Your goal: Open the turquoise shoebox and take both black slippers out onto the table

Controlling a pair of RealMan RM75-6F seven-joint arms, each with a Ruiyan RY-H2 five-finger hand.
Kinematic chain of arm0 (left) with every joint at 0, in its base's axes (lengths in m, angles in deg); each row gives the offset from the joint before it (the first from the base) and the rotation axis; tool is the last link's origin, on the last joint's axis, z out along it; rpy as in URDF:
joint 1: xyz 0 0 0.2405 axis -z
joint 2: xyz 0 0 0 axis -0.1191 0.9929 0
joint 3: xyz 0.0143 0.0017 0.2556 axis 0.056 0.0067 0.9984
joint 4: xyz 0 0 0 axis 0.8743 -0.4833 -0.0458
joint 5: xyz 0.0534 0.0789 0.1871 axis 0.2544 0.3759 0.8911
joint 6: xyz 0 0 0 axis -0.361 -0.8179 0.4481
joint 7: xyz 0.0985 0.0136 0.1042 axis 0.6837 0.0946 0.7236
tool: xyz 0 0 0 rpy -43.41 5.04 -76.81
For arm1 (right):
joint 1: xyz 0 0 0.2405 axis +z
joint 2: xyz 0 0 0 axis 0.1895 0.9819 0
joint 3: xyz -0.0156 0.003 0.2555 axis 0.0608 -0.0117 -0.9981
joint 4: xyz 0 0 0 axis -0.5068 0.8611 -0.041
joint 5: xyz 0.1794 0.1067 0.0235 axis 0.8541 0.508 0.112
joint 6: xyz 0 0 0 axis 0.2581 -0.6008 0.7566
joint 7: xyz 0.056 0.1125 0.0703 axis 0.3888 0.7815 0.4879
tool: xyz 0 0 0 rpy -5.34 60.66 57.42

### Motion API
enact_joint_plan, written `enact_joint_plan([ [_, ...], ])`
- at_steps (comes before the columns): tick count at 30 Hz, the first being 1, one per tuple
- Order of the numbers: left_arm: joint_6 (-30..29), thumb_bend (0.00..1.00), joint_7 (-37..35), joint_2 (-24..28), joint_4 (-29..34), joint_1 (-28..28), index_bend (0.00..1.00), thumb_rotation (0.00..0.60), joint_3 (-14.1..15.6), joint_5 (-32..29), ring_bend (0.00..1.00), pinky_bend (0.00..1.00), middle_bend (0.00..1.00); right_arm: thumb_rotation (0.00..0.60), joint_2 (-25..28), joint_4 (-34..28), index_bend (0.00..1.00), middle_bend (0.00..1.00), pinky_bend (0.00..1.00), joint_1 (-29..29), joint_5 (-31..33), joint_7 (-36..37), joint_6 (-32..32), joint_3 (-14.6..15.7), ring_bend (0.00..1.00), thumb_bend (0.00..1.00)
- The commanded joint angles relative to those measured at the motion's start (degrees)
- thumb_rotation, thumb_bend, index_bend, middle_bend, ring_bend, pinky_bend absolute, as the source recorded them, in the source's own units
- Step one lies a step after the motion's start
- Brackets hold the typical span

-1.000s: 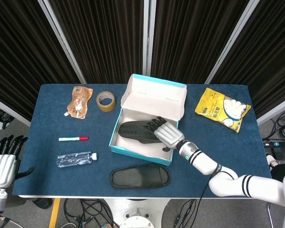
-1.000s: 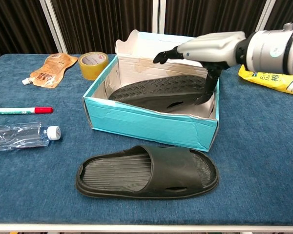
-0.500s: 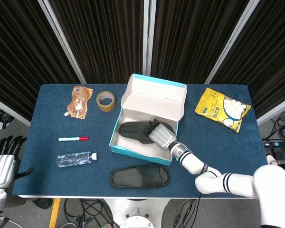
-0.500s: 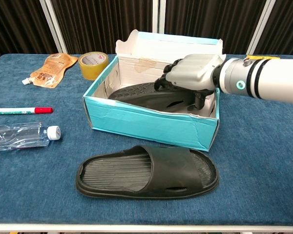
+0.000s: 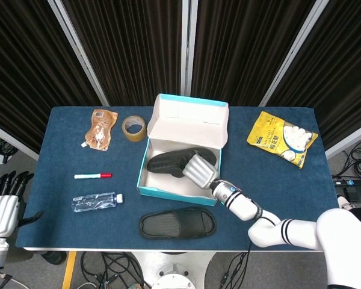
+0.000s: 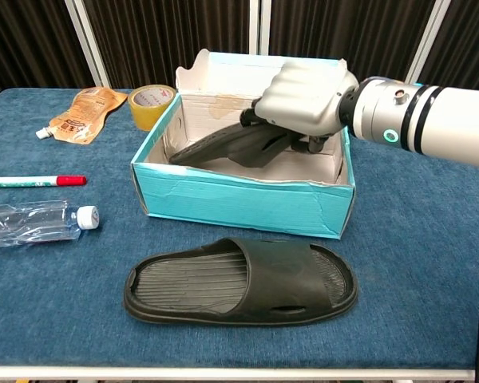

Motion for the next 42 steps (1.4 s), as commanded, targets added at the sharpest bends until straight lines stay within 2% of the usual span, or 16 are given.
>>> enact_joint_plan([
  [1, -0.2, 0.07, 0.0, 0.0, 0.0, -0.1, 0.12, 0.600, 0.0, 0.0, 0.00, 0.04, 0.09, 0.600, 1.0, -0.2, 0.67, 0.48, 0.41, -0.3, -3.7, -1.6, -2.9, 0.2, 0.39, 0.63],
  [9, -0.3, 0.07, -0.1, -0.2, -0.3, -0.2, 0.12, 0.600, 0.1, 0.2, 0.00, 0.04, 0.09, 0.600, 2.9, -1.9, 0.70, 0.51, 0.42, -2.1, -9.0, -2.6, -9.0, -1.5, 0.42, 0.66],
  [16, -0.3, 0.07, -0.1, -0.2, -0.3, -0.1, 0.12, 0.600, 0.0, 0.3, 0.00, 0.04, 0.09, 0.600, 8.0, -5.7, 0.72, 0.53, 0.45, -5.2, -12.1, 2.0, -14.4, -3.3, 0.46, 0.68],
  [24, -0.5, 0.07, 0.0, 0.1, -0.1, 0.4, 0.12, 0.600, -0.2, 1.0, 0.00, 0.04, 0.09, 0.600, 19.2, -15.0, 0.72, 0.53, 0.45, -15.4, -13.4, 14.0, -25.4, -3.3, 0.46, 0.68],
  [30, -0.7, 0.07, 0.3, 0.2, 0.1, 0.5, 0.12, 0.600, -0.1, 1.6, 0.00, 0.04, 0.09, 0.600, 26.3, -17.9, 0.72, 0.53, 0.46, -23.7, -10.9, 19.4, -30.4, -1.8, 0.46, 0.68],
  [35, -0.5, 0.07, 0.5, 0.0, 0.1, 0.8, 0.12, 0.600, -0.1, 2.0, 0.00, 0.04, 0.09, 0.600, 26.2, -15.2, 0.71, 0.53, 0.46, -28.8, -6.4, 22.4, -29.5, -0.6, 0.46, 0.68],
  [42, -0.5, 0.07, -0.1, -0.1, -0.3, 0.9, 0.12, 0.600, 0.0, 2.0, 0.00, 0.04, 0.09, 0.600, 20.9, -8.2, 0.69, 0.53, 0.45, -29.8, -2.3, 23.8, -23.2, -1.2, 0.46, 0.68],
])
